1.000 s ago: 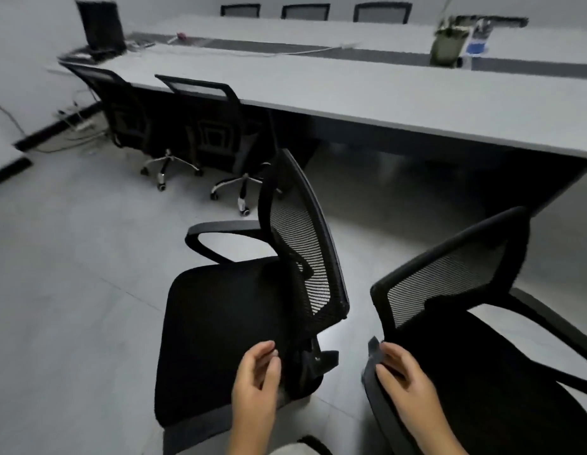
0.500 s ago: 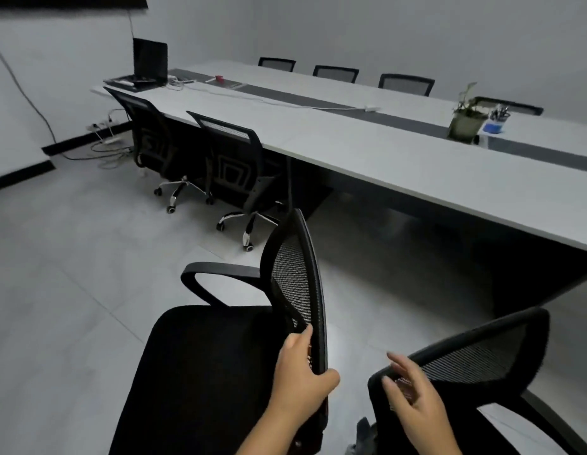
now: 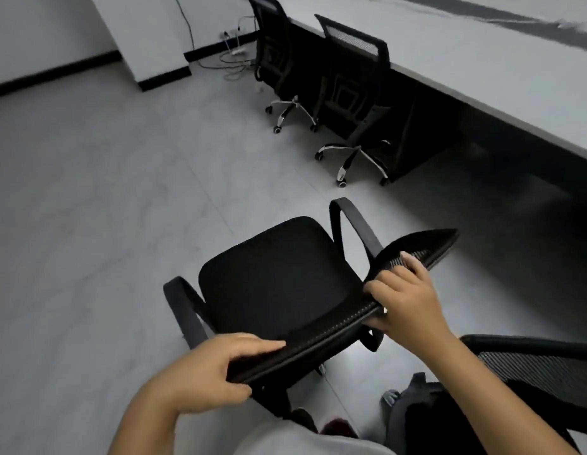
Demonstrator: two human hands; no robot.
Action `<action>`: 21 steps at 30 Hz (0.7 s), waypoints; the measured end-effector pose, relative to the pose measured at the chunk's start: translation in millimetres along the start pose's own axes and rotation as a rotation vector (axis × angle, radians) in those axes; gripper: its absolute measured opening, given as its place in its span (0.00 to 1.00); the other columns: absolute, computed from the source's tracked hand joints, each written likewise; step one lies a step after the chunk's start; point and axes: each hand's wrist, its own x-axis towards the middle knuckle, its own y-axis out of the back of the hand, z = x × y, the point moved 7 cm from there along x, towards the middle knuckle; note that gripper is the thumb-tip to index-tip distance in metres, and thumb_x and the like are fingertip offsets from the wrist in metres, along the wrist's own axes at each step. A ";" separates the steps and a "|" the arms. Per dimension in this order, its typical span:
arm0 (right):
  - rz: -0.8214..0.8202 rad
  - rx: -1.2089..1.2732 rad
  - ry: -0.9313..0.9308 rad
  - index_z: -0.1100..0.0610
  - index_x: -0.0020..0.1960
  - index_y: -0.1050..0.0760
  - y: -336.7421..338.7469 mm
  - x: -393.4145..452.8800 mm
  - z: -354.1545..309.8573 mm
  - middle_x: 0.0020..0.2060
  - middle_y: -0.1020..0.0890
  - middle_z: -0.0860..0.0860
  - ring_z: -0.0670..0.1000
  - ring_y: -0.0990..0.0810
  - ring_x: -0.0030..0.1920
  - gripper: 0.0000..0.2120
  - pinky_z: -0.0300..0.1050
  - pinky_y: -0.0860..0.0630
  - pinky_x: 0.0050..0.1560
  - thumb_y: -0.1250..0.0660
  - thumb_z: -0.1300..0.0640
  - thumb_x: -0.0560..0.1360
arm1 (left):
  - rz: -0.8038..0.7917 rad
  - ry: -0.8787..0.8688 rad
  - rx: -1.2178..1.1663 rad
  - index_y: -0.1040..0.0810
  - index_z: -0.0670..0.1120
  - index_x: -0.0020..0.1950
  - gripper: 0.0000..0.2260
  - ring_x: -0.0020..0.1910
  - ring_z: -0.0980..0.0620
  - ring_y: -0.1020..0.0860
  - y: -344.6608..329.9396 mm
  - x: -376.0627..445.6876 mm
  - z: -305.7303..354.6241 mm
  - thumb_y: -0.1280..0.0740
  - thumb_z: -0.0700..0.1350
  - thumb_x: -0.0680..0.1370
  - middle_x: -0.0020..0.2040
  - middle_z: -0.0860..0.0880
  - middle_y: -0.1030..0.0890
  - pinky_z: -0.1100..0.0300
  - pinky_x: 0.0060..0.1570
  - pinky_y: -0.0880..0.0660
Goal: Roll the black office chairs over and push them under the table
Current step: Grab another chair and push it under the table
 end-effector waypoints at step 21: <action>-0.258 -0.128 -0.263 0.52 0.23 0.29 -34.7 14.9 -148.3 0.18 0.30 0.46 0.48 0.30 0.19 0.25 0.33 0.50 0.23 0.46 0.31 0.60 | 0.938 -0.639 0.997 0.26 0.46 0.25 0.29 0.21 0.52 0.32 93.6 -70.7 -60.5 0.48 0.63 0.77 0.22 0.51 0.31 0.62 0.31 0.41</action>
